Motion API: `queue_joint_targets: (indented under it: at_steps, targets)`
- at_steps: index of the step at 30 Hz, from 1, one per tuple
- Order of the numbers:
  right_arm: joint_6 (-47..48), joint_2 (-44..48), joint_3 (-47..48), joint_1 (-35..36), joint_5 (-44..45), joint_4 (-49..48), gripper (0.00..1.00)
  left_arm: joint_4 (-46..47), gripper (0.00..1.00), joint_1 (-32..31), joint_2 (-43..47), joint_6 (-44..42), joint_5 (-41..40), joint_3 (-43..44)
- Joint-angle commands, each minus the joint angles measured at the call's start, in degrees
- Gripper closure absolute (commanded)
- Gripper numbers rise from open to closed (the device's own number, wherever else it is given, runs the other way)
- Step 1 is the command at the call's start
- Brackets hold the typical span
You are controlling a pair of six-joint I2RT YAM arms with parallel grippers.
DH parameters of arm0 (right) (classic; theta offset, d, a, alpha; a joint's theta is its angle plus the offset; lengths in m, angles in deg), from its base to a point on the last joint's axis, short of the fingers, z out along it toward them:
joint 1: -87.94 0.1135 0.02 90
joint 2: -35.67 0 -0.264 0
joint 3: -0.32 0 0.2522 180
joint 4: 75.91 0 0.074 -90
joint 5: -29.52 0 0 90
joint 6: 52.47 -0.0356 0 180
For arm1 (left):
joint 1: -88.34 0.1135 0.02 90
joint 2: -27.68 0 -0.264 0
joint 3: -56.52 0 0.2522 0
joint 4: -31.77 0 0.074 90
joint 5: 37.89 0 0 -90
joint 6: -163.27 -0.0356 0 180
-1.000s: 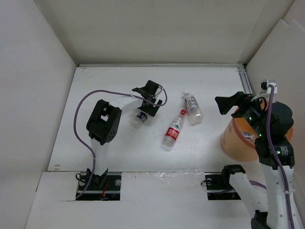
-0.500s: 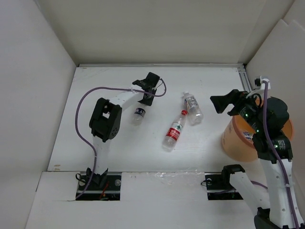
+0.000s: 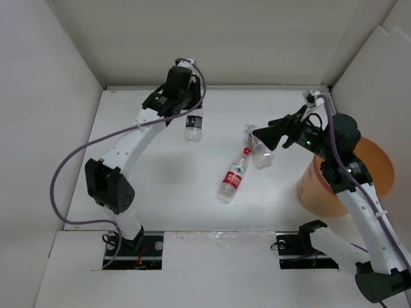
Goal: Put the plastic bottles in the bin
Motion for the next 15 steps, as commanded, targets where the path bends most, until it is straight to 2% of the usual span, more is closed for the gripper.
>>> queue_joint_targets:
  at_steps: [1, 5, 6, 10, 15]
  targets:
    - [-2.2, -3.4, -1.0, 5.3, -6.7, -14.0, 0.01, 10.8, 1.0, -0.3, 11.7, 6.1, 8.5, -2.3]
    - [-1.6, -9.4, 0.8, 14.0, -4.8, -19.9, 0.0, 20.5, 1.0, -3.3, 20.1, 7.3, 14.5, -5.4]
    - [-1.6, -10.6, 1.3, 17.6, -1.3, -20.7, 0.0, 22.1, 1.0, -3.8, 21.2, 8.3, 16.0, -6.3]
    - [0.0, -16.7, 6.0, 23.8, 5.4, -22.8, 0.0, 26.1, 1.0, -3.8, 25.0, 11.5, 20.1, -9.7]
    - [-1.2, -23.5, 9.9, 26.4, 7.2, -27.0, 0.0, 30.0, 1.0, -3.8, 28.3, 13.6, 24.5, -12.9]
